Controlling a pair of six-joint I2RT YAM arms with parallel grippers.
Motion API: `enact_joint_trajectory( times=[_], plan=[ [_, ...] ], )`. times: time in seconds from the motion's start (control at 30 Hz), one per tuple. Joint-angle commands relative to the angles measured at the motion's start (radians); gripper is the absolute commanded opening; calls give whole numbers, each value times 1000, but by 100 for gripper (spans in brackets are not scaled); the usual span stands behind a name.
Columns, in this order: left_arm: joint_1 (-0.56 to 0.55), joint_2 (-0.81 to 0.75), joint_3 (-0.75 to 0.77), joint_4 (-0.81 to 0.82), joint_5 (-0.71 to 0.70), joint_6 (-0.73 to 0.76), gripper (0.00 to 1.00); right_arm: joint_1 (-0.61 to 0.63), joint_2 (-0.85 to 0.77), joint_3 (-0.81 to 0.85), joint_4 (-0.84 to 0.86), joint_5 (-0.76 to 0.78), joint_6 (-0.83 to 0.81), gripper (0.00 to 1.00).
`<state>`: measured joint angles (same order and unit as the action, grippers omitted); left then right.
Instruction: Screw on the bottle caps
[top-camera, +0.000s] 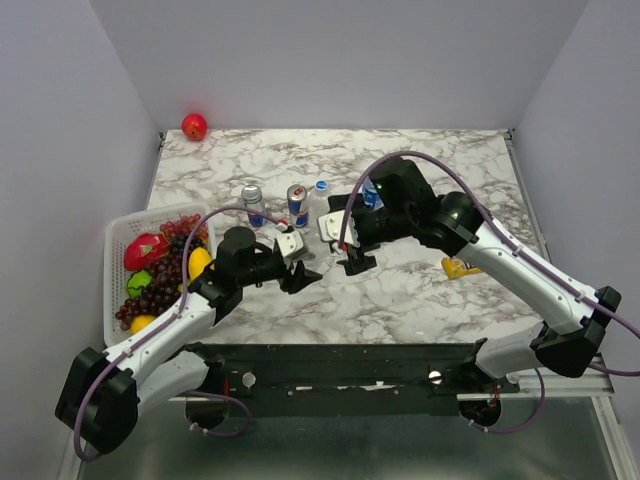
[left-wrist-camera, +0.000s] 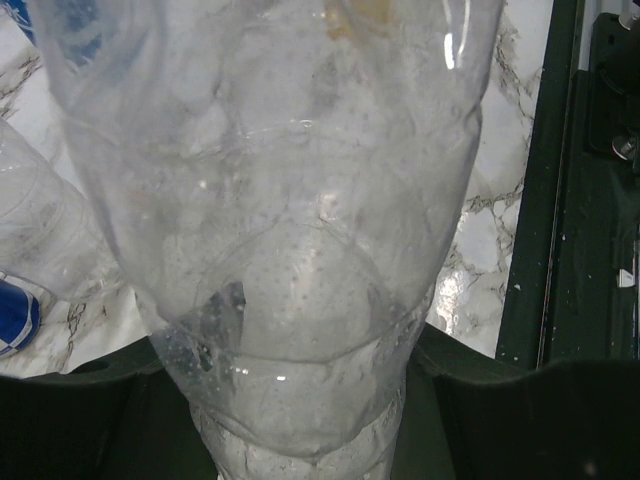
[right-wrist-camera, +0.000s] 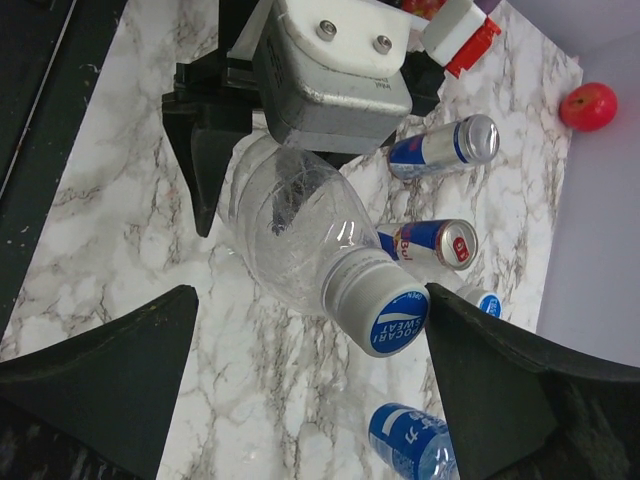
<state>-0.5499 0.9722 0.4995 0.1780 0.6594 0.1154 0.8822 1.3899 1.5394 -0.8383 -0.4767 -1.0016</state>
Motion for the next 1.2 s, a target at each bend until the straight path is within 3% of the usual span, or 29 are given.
enact_joint_trajectory(
  times=[0.0, 0.07, 0.17, 0.3, 0.33, 0.47, 0.7, 1.17],
  plan=[
    [51, -41, 11, 164, -76, -112, 0, 4, 61, 53, -226, 69, 220, 100],
    [51, -38, 10, 166, -55, -105, 0, 3, 105, 82, -278, 61, 274, 100],
    [42, -17, 30, 77, 24, 25, 0, -2, 75, 88, -251, 98, 325, 100],
    [21, -6, 77, -269, 89, 349, 0, -22, 2, 97, -176, 133, 188, 99],
    [21, -6, 95, -313, 85, 462, 0, -22, -17, 88, -162, 132, 152, 99],
    [21, -1, 120, -428, 60, 616, 0, -22, -97, 33, -102, 55, 5, 93],
    [19, 8, 145, -396, 59, 583, 0, -19, -109, -16, -151, -51, -149, 71],
    [15, 14, 160, -387, 82, 561, 0, 9, -57, -10, -139, -95, -209, 67]
  ],
)
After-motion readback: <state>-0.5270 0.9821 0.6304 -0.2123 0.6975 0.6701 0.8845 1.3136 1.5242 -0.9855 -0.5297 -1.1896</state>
